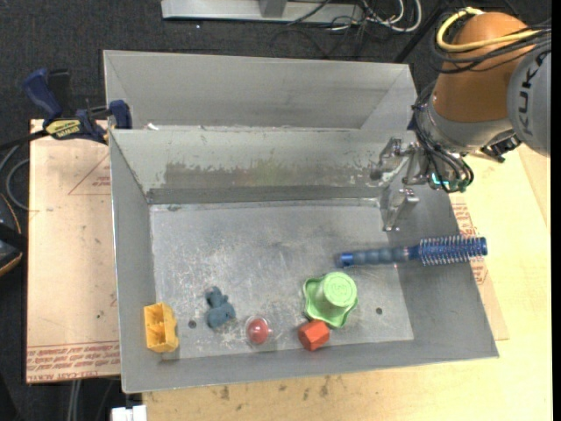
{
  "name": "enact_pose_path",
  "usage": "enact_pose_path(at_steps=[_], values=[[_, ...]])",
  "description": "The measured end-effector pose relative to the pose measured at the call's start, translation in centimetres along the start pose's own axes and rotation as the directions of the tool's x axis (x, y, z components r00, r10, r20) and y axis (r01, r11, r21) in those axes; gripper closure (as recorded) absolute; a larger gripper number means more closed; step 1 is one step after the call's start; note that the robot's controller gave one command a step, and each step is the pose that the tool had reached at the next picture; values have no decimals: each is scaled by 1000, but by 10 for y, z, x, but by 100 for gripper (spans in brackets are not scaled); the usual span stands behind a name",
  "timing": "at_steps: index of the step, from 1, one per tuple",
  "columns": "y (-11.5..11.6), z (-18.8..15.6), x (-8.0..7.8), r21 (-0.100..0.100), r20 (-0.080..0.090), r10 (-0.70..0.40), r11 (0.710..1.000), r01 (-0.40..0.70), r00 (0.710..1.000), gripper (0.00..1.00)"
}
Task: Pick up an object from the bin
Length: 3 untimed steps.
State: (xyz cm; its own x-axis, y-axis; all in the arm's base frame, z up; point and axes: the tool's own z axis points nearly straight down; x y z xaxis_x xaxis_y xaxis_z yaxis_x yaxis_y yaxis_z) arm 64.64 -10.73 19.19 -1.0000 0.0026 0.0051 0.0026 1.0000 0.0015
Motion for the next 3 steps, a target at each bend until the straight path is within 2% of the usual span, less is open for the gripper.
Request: enact_pose_path(at_steps=[1, 2, 3], values=[[12, 70, 13, 7, 31, -193, 981, 193, 981, 0], [62, 115, 62, 8, 24, -82, 997, 82, 996, 0], [112, 102, 132, 7, 32, -251, 968, 251, 968, 0]])
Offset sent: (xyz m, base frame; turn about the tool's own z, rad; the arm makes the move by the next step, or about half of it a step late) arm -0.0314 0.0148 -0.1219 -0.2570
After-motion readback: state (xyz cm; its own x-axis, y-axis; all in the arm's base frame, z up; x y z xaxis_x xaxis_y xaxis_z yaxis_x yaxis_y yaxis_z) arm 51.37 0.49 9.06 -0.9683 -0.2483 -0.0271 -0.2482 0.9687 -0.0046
